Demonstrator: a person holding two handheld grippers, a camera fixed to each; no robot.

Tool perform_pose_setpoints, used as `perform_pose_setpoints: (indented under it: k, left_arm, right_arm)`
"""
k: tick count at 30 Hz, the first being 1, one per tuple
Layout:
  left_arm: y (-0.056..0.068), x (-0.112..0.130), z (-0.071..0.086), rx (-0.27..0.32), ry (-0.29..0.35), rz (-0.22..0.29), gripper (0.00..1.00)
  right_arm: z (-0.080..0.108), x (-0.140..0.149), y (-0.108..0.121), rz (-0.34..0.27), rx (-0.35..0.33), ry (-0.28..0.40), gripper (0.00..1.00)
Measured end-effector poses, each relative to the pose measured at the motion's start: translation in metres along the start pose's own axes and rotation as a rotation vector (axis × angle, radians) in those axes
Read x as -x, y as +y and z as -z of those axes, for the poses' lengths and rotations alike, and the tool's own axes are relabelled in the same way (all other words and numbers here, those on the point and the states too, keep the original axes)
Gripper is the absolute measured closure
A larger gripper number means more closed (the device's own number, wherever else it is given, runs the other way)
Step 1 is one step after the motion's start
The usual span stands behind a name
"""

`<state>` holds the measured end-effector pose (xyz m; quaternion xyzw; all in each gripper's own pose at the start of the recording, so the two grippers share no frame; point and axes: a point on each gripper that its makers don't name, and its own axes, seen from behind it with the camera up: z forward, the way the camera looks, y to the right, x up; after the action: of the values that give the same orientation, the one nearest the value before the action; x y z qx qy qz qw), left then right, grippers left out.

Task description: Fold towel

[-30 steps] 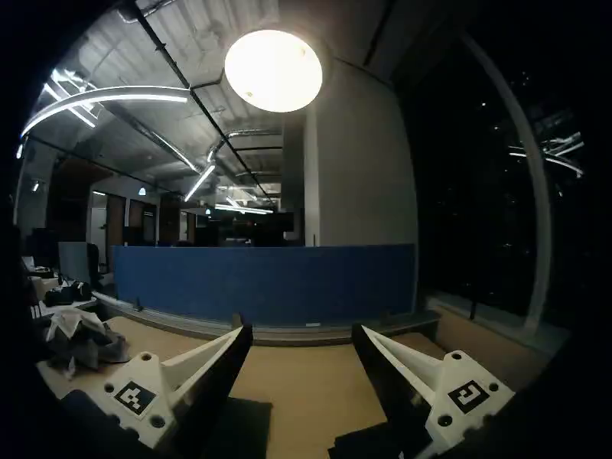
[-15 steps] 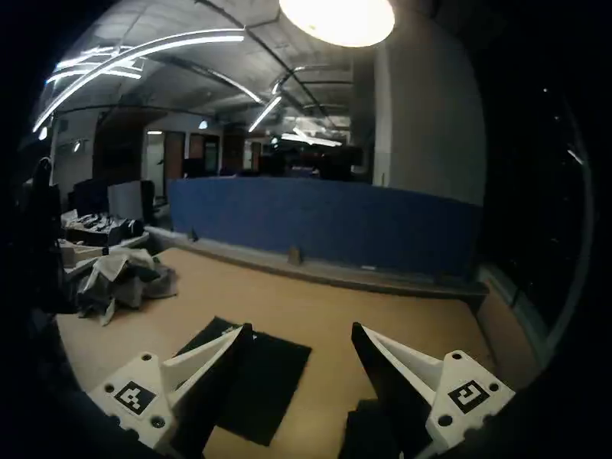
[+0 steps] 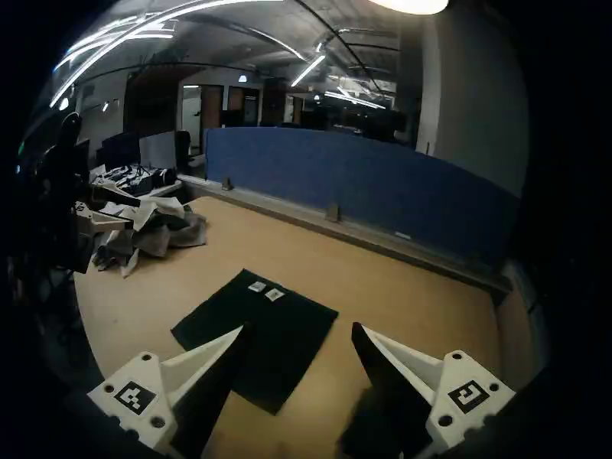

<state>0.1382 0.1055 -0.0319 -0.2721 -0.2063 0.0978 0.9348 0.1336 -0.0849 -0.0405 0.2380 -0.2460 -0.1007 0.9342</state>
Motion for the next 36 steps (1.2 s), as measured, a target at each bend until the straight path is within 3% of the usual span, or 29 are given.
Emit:
perform_pose_setpoints:
  k: [7, 26, 36]
  left_arm:
    - [0.013, 0.031, -0.017, 0.024, -0.037, -0.032, 0.05]
    - [0.044, 0.135, -0.071, 0.103, -0.158, -0.075, 0.05]
    - [0.056, 0.184, -0.088, 0.137, -0.229, -0.087, 0.05]
  right_arm:
    - [-0.013, 0.028, -0.009, 0.015, -0.009, -0.034, 0.0]
    - [-0.065, 0.136, -0.033, 0.041, -0.046, -0.164, 0.0]
    - [-0.087, 0.182, -0.038, 0.038, -0.066, -0.216, 0.0]
